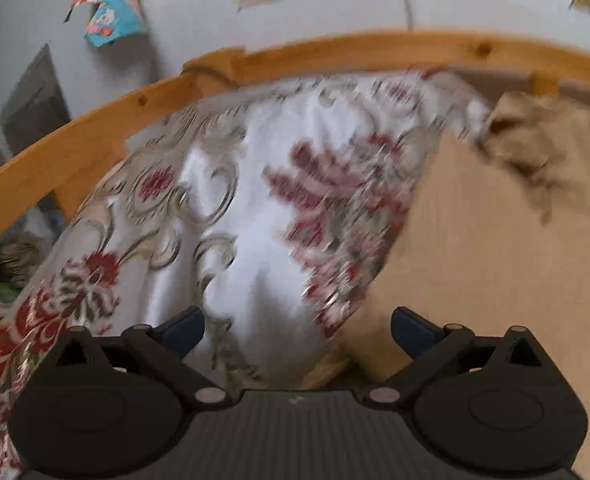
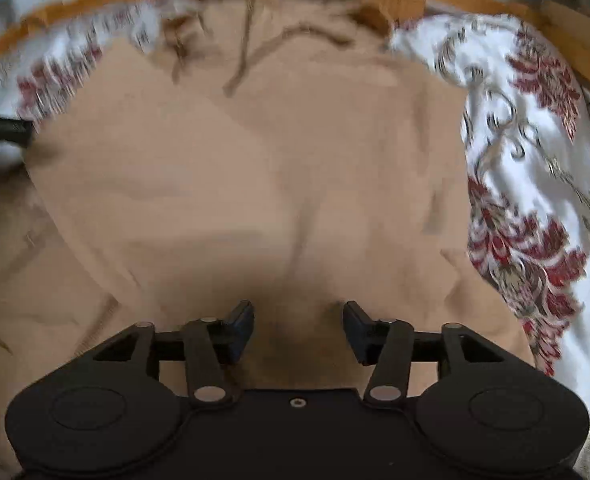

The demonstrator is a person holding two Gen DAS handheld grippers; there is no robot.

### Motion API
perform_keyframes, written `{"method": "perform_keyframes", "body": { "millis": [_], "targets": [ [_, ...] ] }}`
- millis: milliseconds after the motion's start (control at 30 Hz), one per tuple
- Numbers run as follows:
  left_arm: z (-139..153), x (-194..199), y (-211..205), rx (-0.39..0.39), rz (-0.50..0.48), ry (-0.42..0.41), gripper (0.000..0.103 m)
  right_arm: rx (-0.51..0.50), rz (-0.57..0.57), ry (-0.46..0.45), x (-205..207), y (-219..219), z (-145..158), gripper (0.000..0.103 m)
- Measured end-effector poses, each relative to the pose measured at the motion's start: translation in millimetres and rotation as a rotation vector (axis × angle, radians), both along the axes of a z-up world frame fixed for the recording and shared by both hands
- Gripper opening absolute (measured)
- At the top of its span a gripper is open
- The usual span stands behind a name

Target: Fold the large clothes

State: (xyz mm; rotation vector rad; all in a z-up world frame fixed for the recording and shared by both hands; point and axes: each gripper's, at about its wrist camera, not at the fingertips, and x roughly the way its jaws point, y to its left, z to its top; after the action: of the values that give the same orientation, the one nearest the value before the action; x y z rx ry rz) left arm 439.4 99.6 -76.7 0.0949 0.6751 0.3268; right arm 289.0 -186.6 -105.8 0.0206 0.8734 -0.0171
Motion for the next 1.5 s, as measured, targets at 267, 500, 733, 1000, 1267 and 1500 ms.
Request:
{"method": "perform_keyframes", "body": {
  "millis": [267,500,733,1000,1267,1500],
  "targets": [
    [-44,20,-8,0.133,-0.042,0.117,0.103,-0.076,0.008,0.111,28,17,-21,0.087],
    [-14,14,21,-0.085,0.056,0.065,0.102,0.030,0.026,-0.106,69,6,34,0.099],
    [-18,16,18,-0.078,0.108,0.032,0.102,0.010,0.272,-0.207,215,75,54,0.098],
    [-31,22,7,0.041,0.108,0.018,0.103,-0.158,0.354,-0.306,322,179,28,0.093],
    [-40,30,2,0.114,0.101,0.020,0.103,-0.070,0.381,-0.350,321,135,36,0.094],
    [-37,26,0,0.121,0.086,0.034,0.103,-0.018,0.070,-0.468,303,30,72,0.101]
  ]
}}
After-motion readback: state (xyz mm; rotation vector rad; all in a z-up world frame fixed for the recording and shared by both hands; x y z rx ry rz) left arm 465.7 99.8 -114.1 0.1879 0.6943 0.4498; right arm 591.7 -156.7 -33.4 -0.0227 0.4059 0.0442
